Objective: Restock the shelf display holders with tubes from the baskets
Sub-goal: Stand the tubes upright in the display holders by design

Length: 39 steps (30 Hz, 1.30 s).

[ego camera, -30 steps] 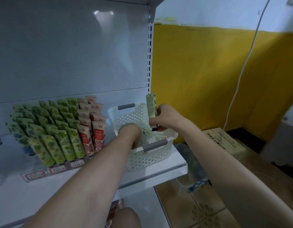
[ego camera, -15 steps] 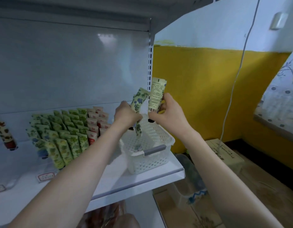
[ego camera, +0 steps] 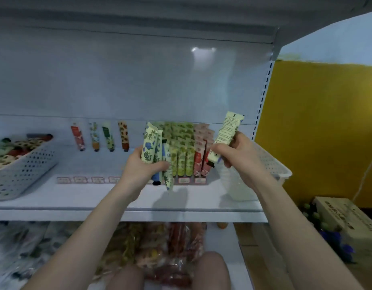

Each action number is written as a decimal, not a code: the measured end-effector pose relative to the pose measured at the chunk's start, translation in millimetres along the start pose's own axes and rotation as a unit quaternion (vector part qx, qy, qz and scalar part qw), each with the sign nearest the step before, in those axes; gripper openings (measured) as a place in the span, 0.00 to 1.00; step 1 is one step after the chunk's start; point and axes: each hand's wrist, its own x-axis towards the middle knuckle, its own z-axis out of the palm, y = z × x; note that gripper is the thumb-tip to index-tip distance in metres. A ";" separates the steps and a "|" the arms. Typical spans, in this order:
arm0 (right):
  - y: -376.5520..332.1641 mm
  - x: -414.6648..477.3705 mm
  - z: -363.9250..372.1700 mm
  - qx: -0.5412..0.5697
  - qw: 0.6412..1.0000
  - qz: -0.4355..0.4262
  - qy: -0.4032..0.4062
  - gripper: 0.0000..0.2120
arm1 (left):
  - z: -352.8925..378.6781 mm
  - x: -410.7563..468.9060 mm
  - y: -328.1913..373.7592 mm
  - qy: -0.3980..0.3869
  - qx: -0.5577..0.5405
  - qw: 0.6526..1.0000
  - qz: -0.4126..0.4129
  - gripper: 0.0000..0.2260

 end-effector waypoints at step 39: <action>10.1 60.8 152.9 -0.243 0.970 -0.025 -0.015 0.20 | -116.2 33.8 -47.7 0.043 -0.063 0.997 -0.019 0.15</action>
